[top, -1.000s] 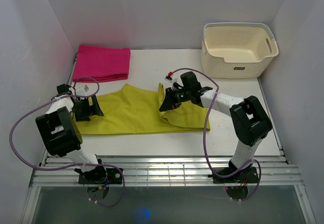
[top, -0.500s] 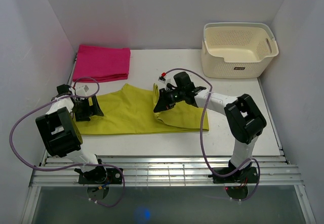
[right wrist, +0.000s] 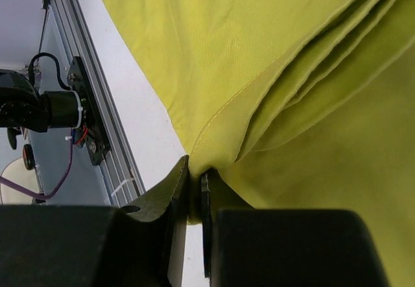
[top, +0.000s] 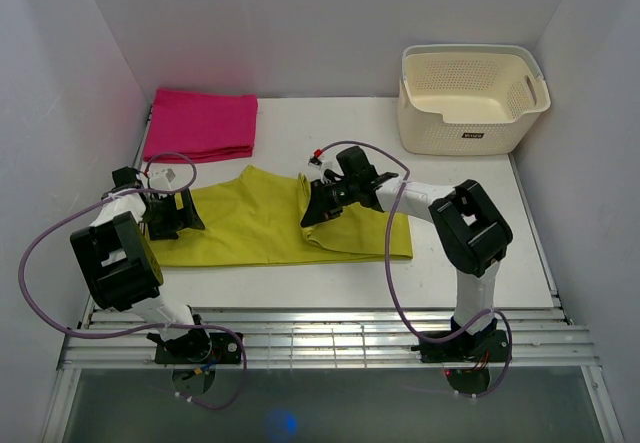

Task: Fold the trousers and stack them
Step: Fold the trousers

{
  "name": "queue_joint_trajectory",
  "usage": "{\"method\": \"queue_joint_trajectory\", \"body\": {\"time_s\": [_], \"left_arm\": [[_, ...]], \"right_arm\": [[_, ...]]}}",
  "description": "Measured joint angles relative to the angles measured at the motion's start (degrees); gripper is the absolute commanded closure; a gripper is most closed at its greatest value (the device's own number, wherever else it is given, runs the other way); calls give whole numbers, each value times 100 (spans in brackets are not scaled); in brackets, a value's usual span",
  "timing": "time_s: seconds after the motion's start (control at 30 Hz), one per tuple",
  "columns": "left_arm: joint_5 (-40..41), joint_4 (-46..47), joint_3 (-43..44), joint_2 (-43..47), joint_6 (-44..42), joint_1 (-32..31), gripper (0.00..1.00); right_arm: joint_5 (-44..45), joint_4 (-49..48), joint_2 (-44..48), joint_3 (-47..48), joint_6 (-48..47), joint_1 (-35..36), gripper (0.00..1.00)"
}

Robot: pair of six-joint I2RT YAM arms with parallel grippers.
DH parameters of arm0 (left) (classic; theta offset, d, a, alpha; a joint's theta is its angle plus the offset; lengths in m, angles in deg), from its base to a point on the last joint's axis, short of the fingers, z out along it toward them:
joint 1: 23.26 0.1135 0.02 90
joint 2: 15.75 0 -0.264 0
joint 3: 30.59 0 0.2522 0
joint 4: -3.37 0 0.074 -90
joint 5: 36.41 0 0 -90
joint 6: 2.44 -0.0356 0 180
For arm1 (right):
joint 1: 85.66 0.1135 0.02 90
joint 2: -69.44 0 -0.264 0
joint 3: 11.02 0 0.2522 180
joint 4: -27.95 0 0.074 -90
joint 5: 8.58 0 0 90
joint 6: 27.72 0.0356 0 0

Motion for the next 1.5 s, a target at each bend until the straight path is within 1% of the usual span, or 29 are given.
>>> {"method": "queue_joint_trajectory", "body": {"time_s": [0.1, 0.2, 0.23, 0.3, 0.33, 0.43, 0.57, 0.6, 0.63, 0.7, 0.73, 0.8, 0.87, 0.9, 0.93, 0.97, 1.03, 1.13, 1.23, 1.33, 1.5], "left_arm": [[0, 0, 0, 0, -4, 0, 2], [0, 0, 0, 0, -9, 0, 2], [-2, 0, 0, 0, -11, 0, 2], [-11, 0, 0, 2, -15, 0, 2], [-24, -4, 2, 7, -22, 0, 2], [-131, -79, 9, 68, -101, 7, 2], [-549, -271, 20, 409, -238, 20, 2], [-789, -334, 33, 647, -251, 24, 2], [-1036, -372, 63, 925, -254, 7, 2], [-1580, -387, 260, 1486, -214, -101, 2], [-1788, -337, 376, 1703, -157, -216, 2], [-2175, -101, 566, 2059, 24, -669, 2], [-2503, 323, 577, 2243, 393, -1403, 4], [-2634, 507, 533, 2253, 575, -1672, 5], [-2791, 841, 417, 2232, 909, -2037, 7], [-2924, 1235, 258, 2175, 1228, -2337, 8], [-3158, 2055, -138, 1956, 1888, -2846, 12], [-3316, 3215, -645, 1266, 2802, -3467, 15], [-3322, 3952, -750, 337, 3397, -3930, 16], [-3292, 4341, -741, -398, 3788, -4131, 17], [-2924, 4157, -474, -1401, 3847, -4079, 17]], "right_arm": [[-2, 2, -26, 26, 26, 26, 92], [-37, -2, -52, 61, 70, 52, 64], [-55, -7, -63, 68, 87, 66, 48], [-114, -11, -76, 76, 98, 103, 31], [-146, -15, -74, 81, 87, 125, 27], [-219, 103, -66, 162, -127, 153, 25], [-306, 706, 212, 326, -621, 74, 26], [-339, 881, 380, 326, -767, -9, 27], [-398, 1062, 566, 326, -905, -140, 30], [-579, 1318, 960, 308, -1191, -514, 32], [-660, 1447, 1163, 280, -1331, -785, 34], [-855, 1696, 1532, 151, -1742, -1421, 36], [-1038, 2061, 1681, 57, -2166, -2081, 40], [-1099, 2262, 1676, 13, -2374, -2371, 42], [-1174, 2391, 1646, -44, -2514, -2583, 43], [-1276, 2573, 1585, -125, -2682, -2791, 46], [-1502, 2885, 1375, -358, -2975, -3099, 49], [-1698, 3093, 977, -684, -3187, -3211, 52], [-1816, 3115, 592, -1121, -3287, -3217, 54], [-1847, 3132, 201, -1445, -3316, -3257, 54], [-2214, 3110, -223, -1633, -3119, -3469, 53]]}}
